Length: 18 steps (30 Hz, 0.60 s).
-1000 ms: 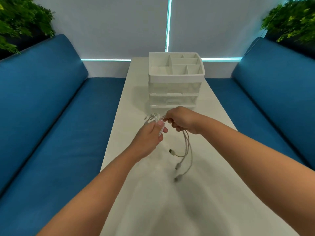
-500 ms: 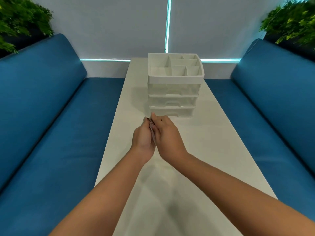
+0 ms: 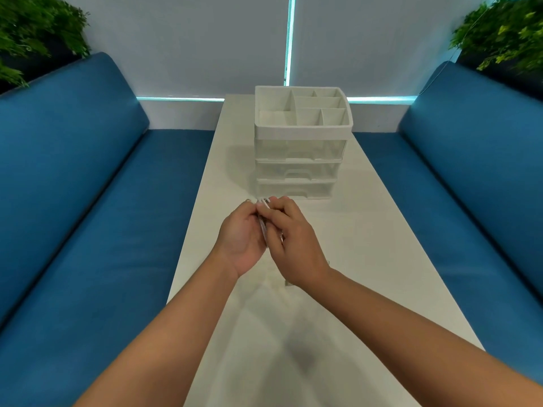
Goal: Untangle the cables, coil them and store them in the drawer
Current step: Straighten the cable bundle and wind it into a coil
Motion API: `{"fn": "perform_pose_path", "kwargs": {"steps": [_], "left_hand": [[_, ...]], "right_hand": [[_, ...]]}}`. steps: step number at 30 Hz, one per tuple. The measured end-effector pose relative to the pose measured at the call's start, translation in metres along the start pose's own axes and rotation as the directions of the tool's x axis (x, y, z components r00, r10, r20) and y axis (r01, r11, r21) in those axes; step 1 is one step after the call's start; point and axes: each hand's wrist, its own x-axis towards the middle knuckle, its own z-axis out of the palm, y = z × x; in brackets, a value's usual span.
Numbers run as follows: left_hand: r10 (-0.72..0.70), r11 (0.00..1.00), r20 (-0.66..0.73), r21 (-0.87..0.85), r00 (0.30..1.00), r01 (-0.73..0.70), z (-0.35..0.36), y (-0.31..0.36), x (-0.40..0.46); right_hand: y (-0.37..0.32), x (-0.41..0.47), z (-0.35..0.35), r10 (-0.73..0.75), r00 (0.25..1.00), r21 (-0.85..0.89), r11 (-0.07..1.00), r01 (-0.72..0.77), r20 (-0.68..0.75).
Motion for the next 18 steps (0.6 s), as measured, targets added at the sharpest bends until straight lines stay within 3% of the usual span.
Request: {"fn": "perform_pose_path", "kwargs": {"steps": [5, 8, 15, 18], "left_hand": [[-0.074, 0.988, -0.015, -0.135, 0.997, 0.071, 0.000, 0.005, 0.002], [-0.087, 0.982, -0.050, -0.171, 0.995, 0.078, 0.002, 0.005, 0.002], [-0.045, 0.973, -0.097, -0.231, 0.994, 0.022, 0.006, 0.010, 0.007], [-0.025, 0.989, -0.118, -0.148, 0.993, 0.007, 0.000, 0.009, 0.007]], "right_hand": [[0.007, -0.002, 0.003, -0.048, 0.999, -0.037, 0.998, 0.049, 0.017], [0.012, -0.006, 0.003, -0.057, 0.997, 0.020, 0.998, 0.058, -0.046], [0.005, -0.014, 0.006, 0.233, 0.970, 0.285, 0.937, -0.204, -0.072], [0.005, -0.016, 0.003, 0.255, 0.967, 0.323, 0.913, -0.248, 0.021]]}}
